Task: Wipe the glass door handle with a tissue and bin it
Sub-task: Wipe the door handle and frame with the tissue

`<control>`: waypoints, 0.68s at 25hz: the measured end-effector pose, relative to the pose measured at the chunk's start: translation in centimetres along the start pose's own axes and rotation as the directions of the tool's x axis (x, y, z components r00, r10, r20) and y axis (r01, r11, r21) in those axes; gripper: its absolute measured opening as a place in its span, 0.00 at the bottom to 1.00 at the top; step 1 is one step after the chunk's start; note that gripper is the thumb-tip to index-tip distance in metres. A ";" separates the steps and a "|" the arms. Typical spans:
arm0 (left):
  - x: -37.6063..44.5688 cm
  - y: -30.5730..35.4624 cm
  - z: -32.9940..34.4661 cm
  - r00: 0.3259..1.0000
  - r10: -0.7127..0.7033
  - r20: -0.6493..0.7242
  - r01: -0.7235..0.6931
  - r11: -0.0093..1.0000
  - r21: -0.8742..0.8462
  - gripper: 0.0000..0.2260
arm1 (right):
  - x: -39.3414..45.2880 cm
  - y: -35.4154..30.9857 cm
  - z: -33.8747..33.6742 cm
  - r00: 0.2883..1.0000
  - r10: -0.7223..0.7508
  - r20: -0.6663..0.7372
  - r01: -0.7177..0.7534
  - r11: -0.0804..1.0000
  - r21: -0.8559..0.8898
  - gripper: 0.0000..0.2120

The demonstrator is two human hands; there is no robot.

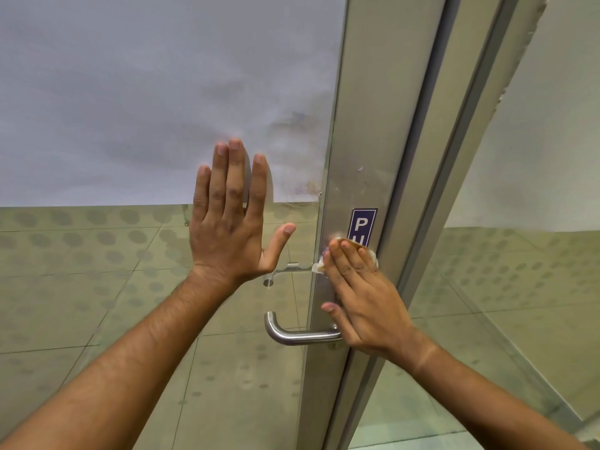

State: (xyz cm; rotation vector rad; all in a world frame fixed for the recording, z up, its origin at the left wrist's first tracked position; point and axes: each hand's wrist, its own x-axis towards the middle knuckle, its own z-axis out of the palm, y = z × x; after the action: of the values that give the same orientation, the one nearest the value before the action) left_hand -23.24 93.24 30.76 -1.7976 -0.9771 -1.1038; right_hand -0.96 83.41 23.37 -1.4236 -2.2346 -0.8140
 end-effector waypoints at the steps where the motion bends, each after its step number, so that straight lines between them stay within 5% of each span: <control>1: 0.0 0.0 0.0 1.000 -0.002 0.003 0.002 1.000 0.002 0.42 | -0.7 -0.1 0.2 0.999 -0.021 0.038 0.021 1.000 -0.003 0.33; 10: 0.2 0.1 -0.2 1.000 -0.002 0.026 0.002 1.000 0.019 0.42 | -1.9 0.5 0.3 0.986 -0.070 0.153 0.080 0.995 -0.060 0.30; 17: 0.1 0.1 -0.4 1.000 0.002 0.007 -0.002 1.000 0.026 0.41 | 1.5 0.0 0.0 0.993 0.043 -0.108 -0.046 0.999 -0.024 0.34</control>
State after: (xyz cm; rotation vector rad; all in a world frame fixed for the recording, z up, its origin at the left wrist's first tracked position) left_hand -23.19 92.88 30.93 -1.7821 -0.9896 -1.0795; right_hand -1.64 84.46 24.22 -1.4021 -2.1120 -0.8866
